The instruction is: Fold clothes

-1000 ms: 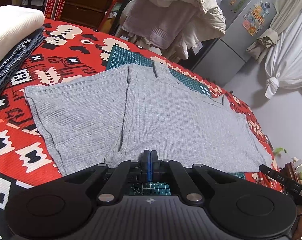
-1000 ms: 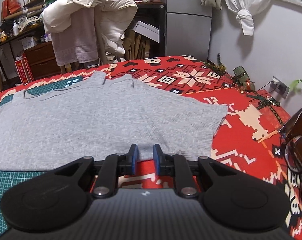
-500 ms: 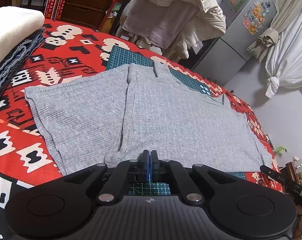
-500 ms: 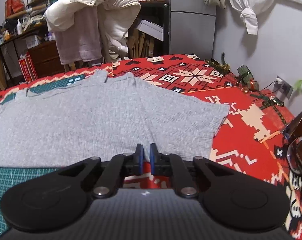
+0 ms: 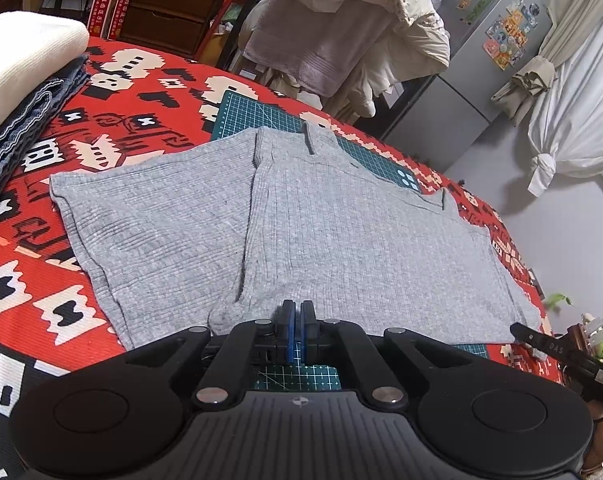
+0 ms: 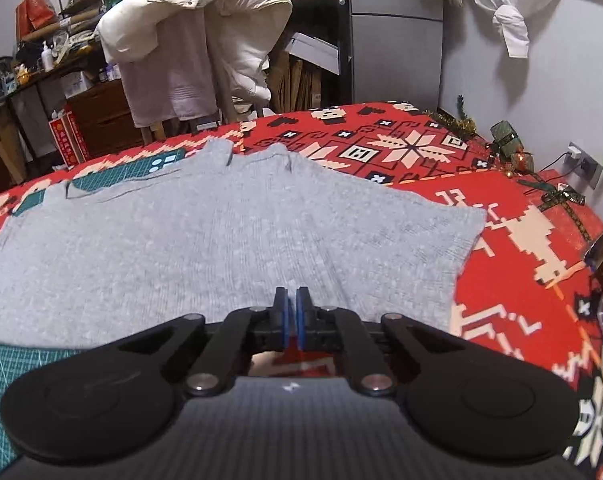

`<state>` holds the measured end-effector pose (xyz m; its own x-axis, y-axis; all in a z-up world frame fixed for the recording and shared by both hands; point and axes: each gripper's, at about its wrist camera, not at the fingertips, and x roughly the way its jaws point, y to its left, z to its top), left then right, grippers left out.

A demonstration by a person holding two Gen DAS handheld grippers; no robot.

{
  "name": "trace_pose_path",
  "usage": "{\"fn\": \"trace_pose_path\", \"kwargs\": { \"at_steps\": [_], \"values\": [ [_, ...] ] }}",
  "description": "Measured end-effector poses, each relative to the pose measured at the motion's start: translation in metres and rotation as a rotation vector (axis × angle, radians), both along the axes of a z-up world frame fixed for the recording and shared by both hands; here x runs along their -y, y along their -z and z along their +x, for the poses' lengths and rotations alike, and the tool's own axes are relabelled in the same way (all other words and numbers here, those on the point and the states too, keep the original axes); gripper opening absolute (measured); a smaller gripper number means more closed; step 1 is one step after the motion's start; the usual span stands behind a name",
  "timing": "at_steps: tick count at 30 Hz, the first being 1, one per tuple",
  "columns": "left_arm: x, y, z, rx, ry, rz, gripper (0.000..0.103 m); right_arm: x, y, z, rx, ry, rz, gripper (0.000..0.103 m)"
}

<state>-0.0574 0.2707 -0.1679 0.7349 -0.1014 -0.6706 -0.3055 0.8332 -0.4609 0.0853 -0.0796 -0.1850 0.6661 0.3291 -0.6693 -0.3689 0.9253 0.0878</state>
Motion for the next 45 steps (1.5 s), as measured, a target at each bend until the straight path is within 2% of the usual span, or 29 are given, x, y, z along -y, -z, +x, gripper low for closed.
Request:
{"fn": "trace_pose_path", "kwargs": {
  "at_steps": [5, 6, 8, 13, 17, 25, 29, 33, 40, 42, 43, 45],
  "values": [
    [0.000, 0.000, 0.000, 0.001, 0.001, -0.003, 0.001, 0.015, -0.009, 0.006, 0.029, 0.018, -0.014, 0.006],
    [0.000, 0.000, -0.001, 0.001, 0.000, -0.003, 0.001, 0.019, -0.011, 0.009, 0.034, 0.024, -0.014, 0.011],
    [0.000, 0.000, 0.000, 0.001, -0.001, -0.002, 0.001, 0.021, -0.012, 0.018, 0.034, 0.012, -0.018, 0.014],
    [-0.001, 0.000, 0.000, -0.001, 0.001, -0.001, 0.001, 0.013, -0.007, 0.031, 0.034, -0.034, -0.051, 0.013],
    [-0.001, 0.000, 0.000, -0.002, 0.002, 0.003, 0.001, 0.003, -0.002, 0.036, 0.033, -0.076, -0.081, 0.004],
    [-0.003, 0.000, 0.001, -0.002, 0.002, 0.001, 0.001, 0.006, 0.002, 0.039, 0.047, -0.040, -0.086, 0.005],
    [-0.003, 0.000, 0.000, -0.003, 0.003, 0.003, 0.001, 0.011, -0.009, 0.038, 0.049, -0.018, -0.041, 0.012],
    [-0.003, 0.000, 0.001, -0.003, 0.005, 0.001, 0.001, 0.009, -0.025, 0.042, 0.073, -0.040, -0.016, 0.012],
    [-0.004, 0.000, 0.001, -0.002, 0.003, -0.006, 0.001, -0.019, -0.015, 0.079, -0.003, -0.119, -0.045, 0.013],
    [-0.004, 0.000, 0.001, -0.001, 0.004, -0.007, 0.001, -0.023, -0.008, 0.085, -0.022, -0.118, -0.055, 0.011],
    [-0.005, 0.000, 0.001, -0.001, 0.005, -0.008, 0.001, -0.024, -0.006, 0.085, -0.022, -0.115, -0.056, 0.003],
    [-0.005, 0.001, 0.001, 0.001, 0.006, -0.009, 0.001, -0.024, -0.005, 0.085, -0.005, -0.105, -0.060, 0.002]
  ]
}}
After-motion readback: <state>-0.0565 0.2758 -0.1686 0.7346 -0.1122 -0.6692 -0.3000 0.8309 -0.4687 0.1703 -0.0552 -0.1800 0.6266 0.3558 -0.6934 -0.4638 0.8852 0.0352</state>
